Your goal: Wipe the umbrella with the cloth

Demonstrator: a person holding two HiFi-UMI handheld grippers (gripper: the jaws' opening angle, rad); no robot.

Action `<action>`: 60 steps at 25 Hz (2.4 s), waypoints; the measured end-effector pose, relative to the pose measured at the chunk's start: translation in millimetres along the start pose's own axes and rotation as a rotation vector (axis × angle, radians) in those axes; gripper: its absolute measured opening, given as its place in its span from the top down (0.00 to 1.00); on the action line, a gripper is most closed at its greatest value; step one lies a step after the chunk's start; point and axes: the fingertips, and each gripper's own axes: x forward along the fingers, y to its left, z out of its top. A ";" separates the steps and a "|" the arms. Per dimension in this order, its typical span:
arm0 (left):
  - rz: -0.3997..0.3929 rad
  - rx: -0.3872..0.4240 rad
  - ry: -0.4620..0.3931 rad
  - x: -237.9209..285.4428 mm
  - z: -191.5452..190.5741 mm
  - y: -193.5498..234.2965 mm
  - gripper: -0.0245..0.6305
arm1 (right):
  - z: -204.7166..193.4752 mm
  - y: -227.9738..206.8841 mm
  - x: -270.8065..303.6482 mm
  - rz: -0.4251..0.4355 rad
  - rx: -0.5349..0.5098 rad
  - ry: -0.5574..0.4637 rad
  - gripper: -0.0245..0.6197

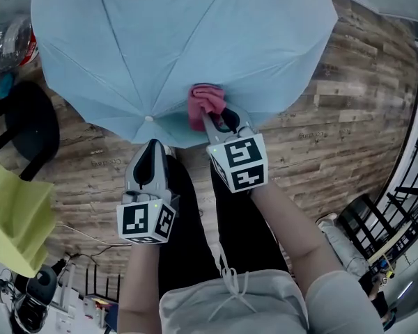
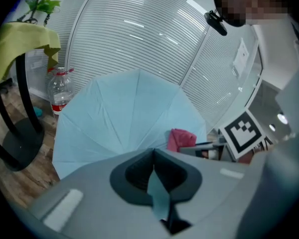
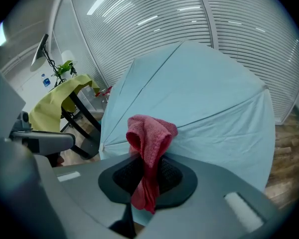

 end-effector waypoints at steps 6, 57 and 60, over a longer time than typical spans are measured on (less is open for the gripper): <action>-0.016 0.021 0.013 21.2 1.0 -38.1 0.95 | 6.4 -43.4 -17.4 -0.005 -0.010 -0.005 0.88; -0.126 0.202 0.076 169.2 74.5 -219.4 0.95 | 31.6 -371.2 -53.0 -0.318 0.050 0.040 0.87; -0.127 0.197 0.083 170.0 73.0 -220.7 0.95 | 28.4 -387.8 -46.5 -0.345 0.041 0.063 0.87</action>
